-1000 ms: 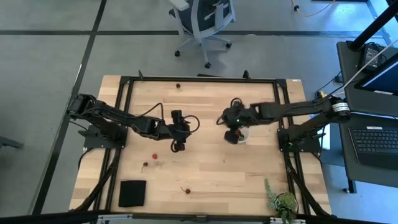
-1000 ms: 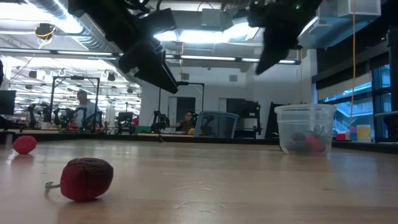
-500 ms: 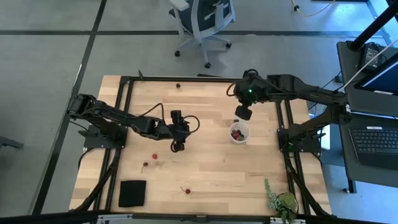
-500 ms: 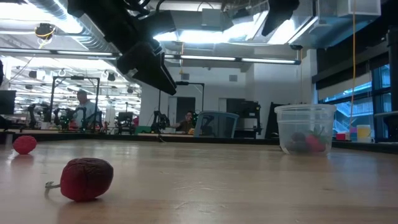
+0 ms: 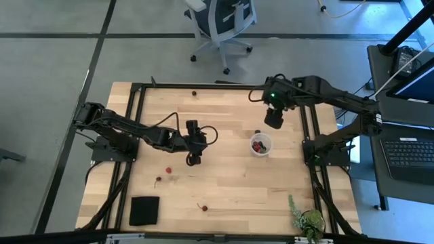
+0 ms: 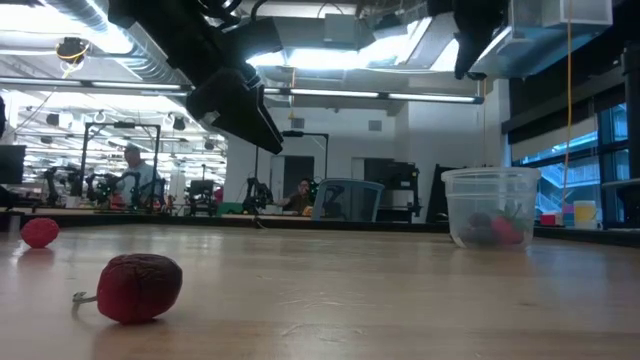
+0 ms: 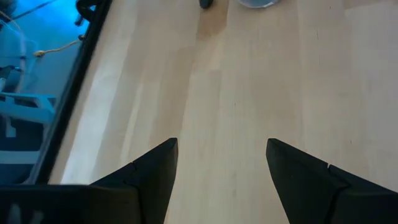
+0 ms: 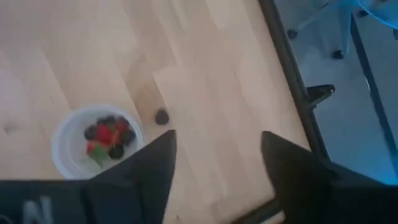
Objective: Pick and placing Produce into tupperware
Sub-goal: Put the blackberry into the transparent bucket
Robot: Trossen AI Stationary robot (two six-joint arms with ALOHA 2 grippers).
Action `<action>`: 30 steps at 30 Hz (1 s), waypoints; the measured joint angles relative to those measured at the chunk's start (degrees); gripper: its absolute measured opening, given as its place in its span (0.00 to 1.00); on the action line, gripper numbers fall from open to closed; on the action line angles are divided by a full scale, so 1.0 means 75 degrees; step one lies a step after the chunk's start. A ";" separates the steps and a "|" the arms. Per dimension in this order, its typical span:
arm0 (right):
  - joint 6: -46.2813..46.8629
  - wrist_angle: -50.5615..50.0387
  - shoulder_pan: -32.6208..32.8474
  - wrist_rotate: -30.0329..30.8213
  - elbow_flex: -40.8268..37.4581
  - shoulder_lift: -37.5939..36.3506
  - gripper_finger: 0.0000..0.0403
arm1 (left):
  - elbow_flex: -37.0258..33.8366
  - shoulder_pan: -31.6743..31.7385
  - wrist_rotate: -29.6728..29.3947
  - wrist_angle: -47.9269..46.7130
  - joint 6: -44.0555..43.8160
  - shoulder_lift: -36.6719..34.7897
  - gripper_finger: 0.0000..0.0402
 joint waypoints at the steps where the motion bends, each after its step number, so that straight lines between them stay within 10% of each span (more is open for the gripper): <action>1: -0.0035 -0.0027 -0.0043 -0.0002 0.0000 0.0002 0.64 | 0.0000 0.0000 0.0126 0.0001 -0.0004 0.0000 0.59; 30: -0.1589 0.3967 -0.0661 -0.1028 -0.4407 0.0708 0.76 | 0.0000 -0.0001 0.0733 -0.0049 -0.0181 0.0003 0.59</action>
